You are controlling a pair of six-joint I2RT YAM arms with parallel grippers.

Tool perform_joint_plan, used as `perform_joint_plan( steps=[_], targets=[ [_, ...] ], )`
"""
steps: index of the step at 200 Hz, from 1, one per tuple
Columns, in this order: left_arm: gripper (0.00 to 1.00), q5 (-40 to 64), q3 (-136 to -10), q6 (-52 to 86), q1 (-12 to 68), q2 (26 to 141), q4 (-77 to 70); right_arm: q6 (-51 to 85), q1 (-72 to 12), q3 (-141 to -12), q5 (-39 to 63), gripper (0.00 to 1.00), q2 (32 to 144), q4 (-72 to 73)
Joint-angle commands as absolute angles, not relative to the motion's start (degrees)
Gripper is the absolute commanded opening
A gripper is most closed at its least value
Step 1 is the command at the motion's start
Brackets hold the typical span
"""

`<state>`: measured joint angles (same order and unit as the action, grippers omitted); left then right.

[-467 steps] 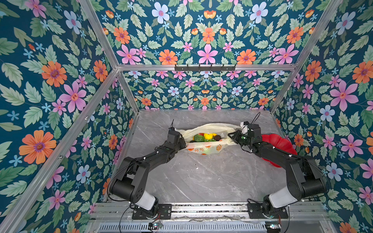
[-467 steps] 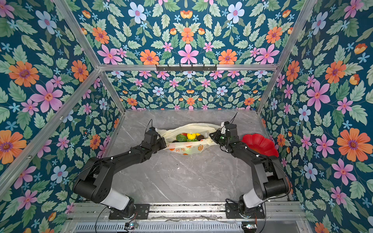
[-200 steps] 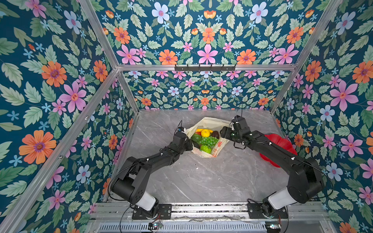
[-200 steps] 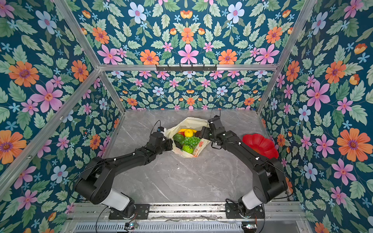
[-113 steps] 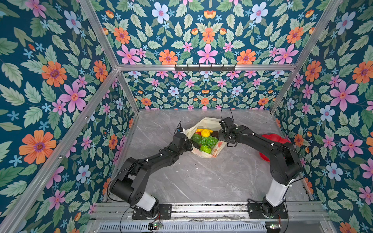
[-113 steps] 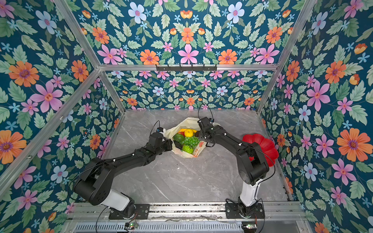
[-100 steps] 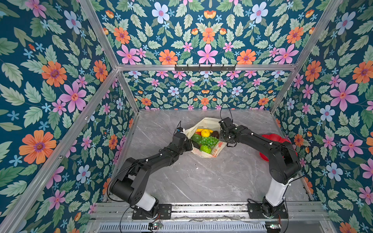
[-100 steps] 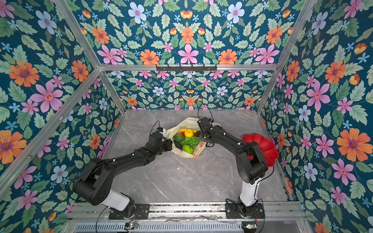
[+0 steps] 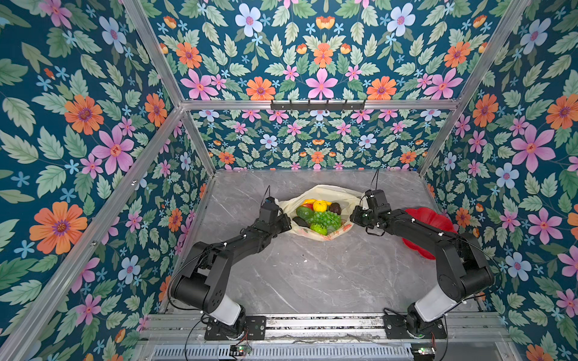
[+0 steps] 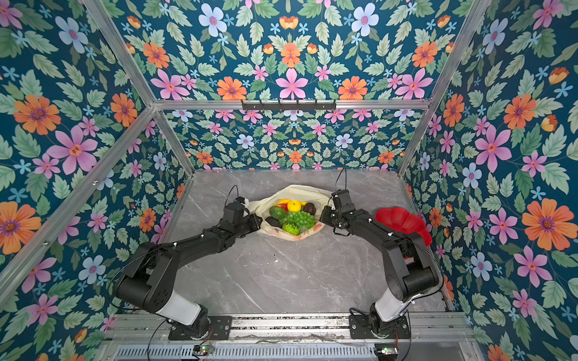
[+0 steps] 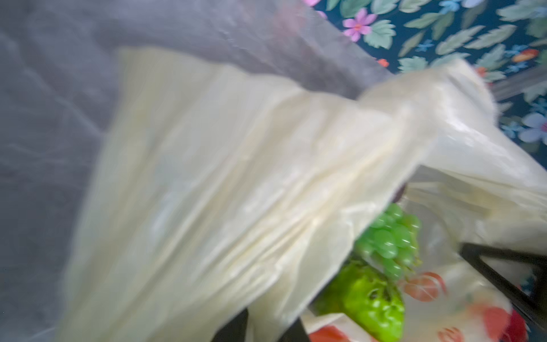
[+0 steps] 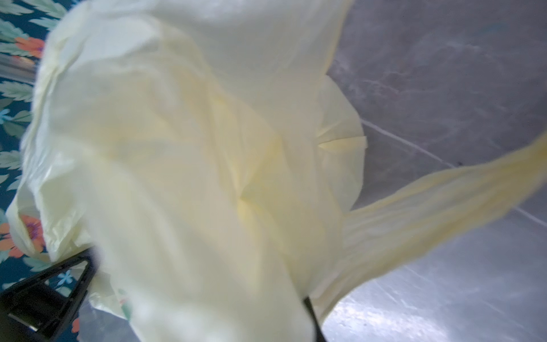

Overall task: Take fruits out of the plastic bag
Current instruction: Spread open the plastic bag at the center of the table.

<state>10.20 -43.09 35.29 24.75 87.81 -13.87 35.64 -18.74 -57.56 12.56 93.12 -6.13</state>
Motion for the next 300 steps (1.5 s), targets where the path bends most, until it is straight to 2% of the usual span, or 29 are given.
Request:
perform_joint_plan(
  steps=[1, 25, 46, 86, 129, 158, 176, 187, 224, 248, 277, 300],
  targets=[
    [0.38, 3.38, -42.73, 32.04, 24.87, 85.18, -8.79, 34.09, -18.94, -57.66, 13.49, 0.0, 92.21, -4.22],
    [0.57, -4.3, -43.65, 29.2, 26.13, 82.05, -1.41, 33.15, -19.24, -58.2, 12.27, 0.0, 91.51, -5.99],
    [0.66, -10.08, -44.99, 25.85, 28.48, 79.52, 3.46, 32.14, -19.91, -58.95, 11.32, 0.0, 91.24, -7.4],
    [0.74, -21.68, -52.86, 16.66, 36.58, 81.36, 10.1, 30.33, -21.97, -60.81, 8.55, 0.0, 90.84, -9.99],
    [0.84, -27.58, -65.16, 9.71, 36.58, 93.97, 13.6, 30.55, -22.32, -60.66, 8.88, 0.0, 90.01, -10.1],
    [0.84, -27.02, -71.17, 9.38, 35.14, 100.48, 14.12, 30.54, -22.46, -60.47, 8.65, 0.0, 89.82, -10.21],
    [0.78, -23.27, -74.28, 10.57, 33.4, 103.87, 15.04, 30.59, -22.47, -60.21, 8.45, 0.0, 89.65, -10.13],
    [0.71, -21.64, -75.66, 11.75, 32.15, 105.53, 15.71, 30.59, -22.41, -60.13, 8.13, 0.0, 89.57, -10.28],
    [0.32, -5.0, -72.93, 18.25, 23.12, 106.56, 9.31, 30.63, -21.59, -59.04, 8.39, 0.0, 89.87, -9.2],
    [0.1, 2.91, -70.58, 23.9, 16.31, 107.18, 4.8, 32.11, -18.69, -56.91, 14.77, 0.0, 91.11, -4.54],
    [0.0, 8.12, -72.12, 26.37, 12.87, 109.73, 2.23, 32.25, -16.68, -57.64, 19.27, 0.0, 94.52, -2.5],
    [0.0, 10.75, -76.63, 25.72, 13.62, 112.49, 3.67, 31.7, -17.45, -59.68, 20.31, 0.0, 97.39, -2.96]
  ],
)
